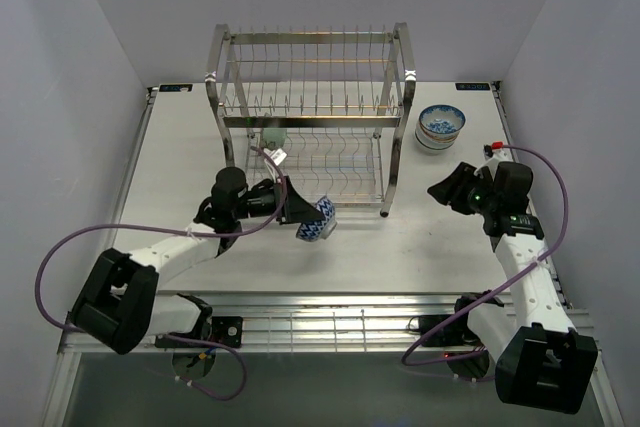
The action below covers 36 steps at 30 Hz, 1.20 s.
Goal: Unload the bowls from the dish rack
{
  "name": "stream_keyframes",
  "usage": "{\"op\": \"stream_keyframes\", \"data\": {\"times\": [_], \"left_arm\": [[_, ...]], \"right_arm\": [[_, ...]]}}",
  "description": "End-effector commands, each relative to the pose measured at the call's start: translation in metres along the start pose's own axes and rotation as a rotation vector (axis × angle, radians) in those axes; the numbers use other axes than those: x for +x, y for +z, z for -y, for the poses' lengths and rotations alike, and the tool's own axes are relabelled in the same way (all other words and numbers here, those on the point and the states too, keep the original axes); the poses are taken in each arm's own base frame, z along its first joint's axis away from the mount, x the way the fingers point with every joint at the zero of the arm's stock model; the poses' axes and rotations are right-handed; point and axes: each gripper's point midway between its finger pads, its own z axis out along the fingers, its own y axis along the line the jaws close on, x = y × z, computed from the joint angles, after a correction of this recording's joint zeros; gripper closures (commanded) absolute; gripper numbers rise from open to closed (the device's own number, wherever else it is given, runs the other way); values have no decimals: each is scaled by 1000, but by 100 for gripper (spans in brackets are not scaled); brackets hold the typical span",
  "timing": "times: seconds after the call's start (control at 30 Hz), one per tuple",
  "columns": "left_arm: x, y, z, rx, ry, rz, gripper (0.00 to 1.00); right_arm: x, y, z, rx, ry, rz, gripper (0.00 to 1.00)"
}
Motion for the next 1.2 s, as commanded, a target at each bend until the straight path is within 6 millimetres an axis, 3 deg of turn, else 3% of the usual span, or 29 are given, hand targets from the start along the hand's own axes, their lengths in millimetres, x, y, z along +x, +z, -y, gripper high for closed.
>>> {"op": "stream_keyframes", "data": {"times": [0.0, 0.1, 0.23, 0.3, 0.37, 0.4, 0.43, 0.5, 0.53, 0.67, 0.73, 0.77, 0.83, 0.9, 0.97, 1.17], "left_arm": [[26, -15, 20, 44, 59, -50, 100], [48, -24, 20, 18, 74, -92, 100], [54, -27, 22, -76, 218, -125, 100], [52, -23, 24, -180, 350, -164, 100], [52, -19, 31, -204, 421, -192, 100], [57, -15, 37, -199, 453, -219, 100], [51, -15, 39, -226, 504, -218, 100], [60, -13, 44, -236, 545, -253, 100], [54, -12, 47, -249, 597, -246, 100], [70, -6, 48, -272, 715, -321, 100], [91, -1, 43, -285, 747, -412, 100], [89, 3, 43, -315, 800, -420, 100], [116, 8, 36, -351, 855, -540, 100], [124, 13, 42, -394, 959, -585, 100], [130, 20, 47, -395, 1032, -612, 100], [124, 31, 51, -452, 1156, -594, 100]], "right_arm": [[-9, -6, -16, -50, -15, 14, 49], [1, -4, -27, -104, -20, -26, 48], [15, -2, -53, -197, -63, -78, 48], [27, -3, -86, -285, -141, -118, 47], [33, -4, -104, -319, -189, -139, 44], [38, -9, -124, -369, -226, -159, 43], [44, -10, -130, -384, -237, -182, 42], [53, -16, -147, -437, -270, -216, 40], [58, -18, -150, -449, -274, -236, 39], [72, -29, -162, -517, -288, -278, 35], [71, -34, -167, -531, -283, -277, 33], [72, -36, -168, -530, -280, -283, 31], [69, -42, -175, -547, -290, -286, 30], [74, -46, -178, -555, -303, -313, 28], [76, -47, -181, -555, -315, -330, 27], [109, -51, -180, -564, -377, -445, 28]]}}
